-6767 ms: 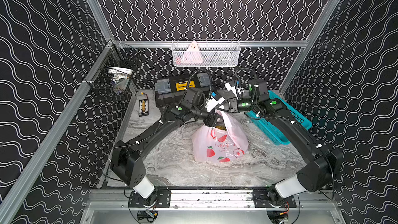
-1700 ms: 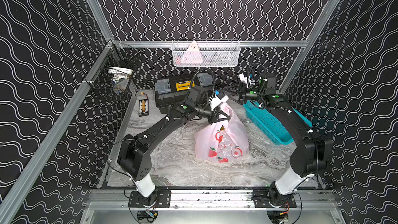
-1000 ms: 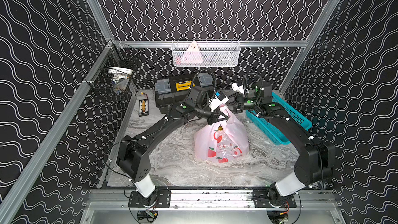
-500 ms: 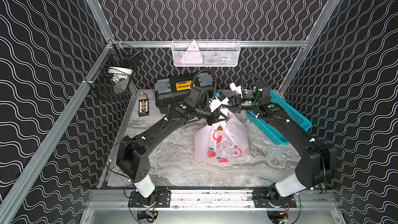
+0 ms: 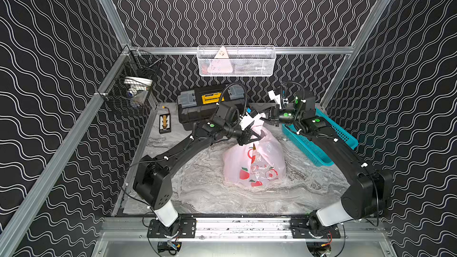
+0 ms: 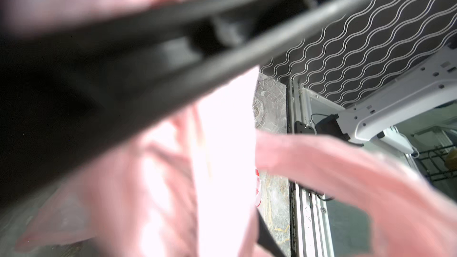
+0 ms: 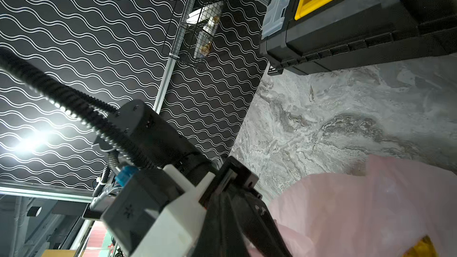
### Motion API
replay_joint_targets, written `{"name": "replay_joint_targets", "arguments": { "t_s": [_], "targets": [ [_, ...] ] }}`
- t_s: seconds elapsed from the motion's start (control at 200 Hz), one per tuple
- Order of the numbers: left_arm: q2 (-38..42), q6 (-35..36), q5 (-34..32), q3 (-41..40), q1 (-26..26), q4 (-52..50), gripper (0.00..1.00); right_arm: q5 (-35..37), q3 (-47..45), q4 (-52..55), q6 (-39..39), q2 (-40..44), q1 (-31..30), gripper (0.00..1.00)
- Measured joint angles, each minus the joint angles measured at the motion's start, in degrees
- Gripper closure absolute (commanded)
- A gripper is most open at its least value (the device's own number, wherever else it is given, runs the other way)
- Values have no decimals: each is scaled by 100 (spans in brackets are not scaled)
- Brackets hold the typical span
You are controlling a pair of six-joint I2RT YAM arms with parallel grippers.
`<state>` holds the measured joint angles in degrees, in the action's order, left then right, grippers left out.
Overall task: Place the pineapple into a plastic bag & tie a knot
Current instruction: Cross the plastic bag at the center of the board.
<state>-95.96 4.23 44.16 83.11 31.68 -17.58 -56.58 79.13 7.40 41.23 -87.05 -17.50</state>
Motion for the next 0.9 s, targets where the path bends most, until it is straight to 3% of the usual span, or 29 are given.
{"name": "replay_joint_targets", "arguments": {
  "t_s": [0.18, 0.56, 0.901],
  "targets": [
    [-44, -186, 0, -109, -4, 299, 100, 326, 20, 302, -142, 144, 37, 100],
    [446, -1368, -1036, -925, -133, 1462, 100, 1217, -223, 1231, -673, 769, -31, 100],
    [1029, -2570, -1878, -1871, -127, 2232, 100, 2262, -1287, 1032, -658, 1182, -918, 100]
  ]
}}
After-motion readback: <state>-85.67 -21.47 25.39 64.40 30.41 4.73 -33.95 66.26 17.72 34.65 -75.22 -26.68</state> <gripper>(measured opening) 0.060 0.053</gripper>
